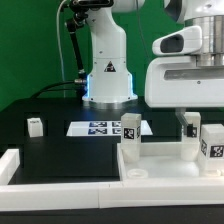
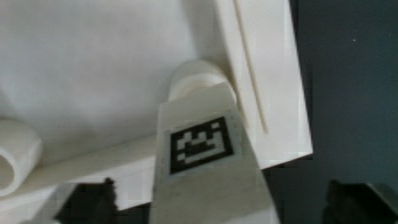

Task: Assemble square table

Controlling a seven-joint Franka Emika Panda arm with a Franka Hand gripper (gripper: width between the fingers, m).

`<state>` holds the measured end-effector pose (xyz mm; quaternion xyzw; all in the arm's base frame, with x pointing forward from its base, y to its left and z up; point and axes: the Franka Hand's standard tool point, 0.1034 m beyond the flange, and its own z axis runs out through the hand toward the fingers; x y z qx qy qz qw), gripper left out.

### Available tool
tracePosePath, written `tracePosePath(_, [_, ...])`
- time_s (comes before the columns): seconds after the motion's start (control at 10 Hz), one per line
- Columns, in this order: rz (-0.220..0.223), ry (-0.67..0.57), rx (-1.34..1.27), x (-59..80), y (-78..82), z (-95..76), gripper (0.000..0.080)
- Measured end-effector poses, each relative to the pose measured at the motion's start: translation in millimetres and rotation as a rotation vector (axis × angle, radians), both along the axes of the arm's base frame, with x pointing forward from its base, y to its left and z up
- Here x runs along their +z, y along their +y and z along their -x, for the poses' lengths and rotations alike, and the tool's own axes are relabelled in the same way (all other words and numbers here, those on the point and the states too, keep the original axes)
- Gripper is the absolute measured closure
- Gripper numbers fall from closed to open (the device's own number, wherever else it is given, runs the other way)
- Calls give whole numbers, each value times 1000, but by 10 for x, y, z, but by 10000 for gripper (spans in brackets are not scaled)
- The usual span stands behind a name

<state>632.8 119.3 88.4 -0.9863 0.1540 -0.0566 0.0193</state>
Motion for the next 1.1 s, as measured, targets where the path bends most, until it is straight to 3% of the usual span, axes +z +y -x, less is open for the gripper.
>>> tracePosePath(0.1, [-2, 0, -16, 0, -1, 0, 290])
tracePosePath(0.2, [-6, 2, -53, -2, -2, 1, 484])
tracePosePath(0.5, [-31, 7, -288, -5, -20, 3, 510])
tracePosePath(0.7, [-55, 38, -693, -10, 2, 43, 510])
tracePosePath(0.9, [-135, 39, -1054, -20, -5, 58, 510])
tracePosePath(1.1, [-186, 33, -1170, -16, -38, 84, 508])
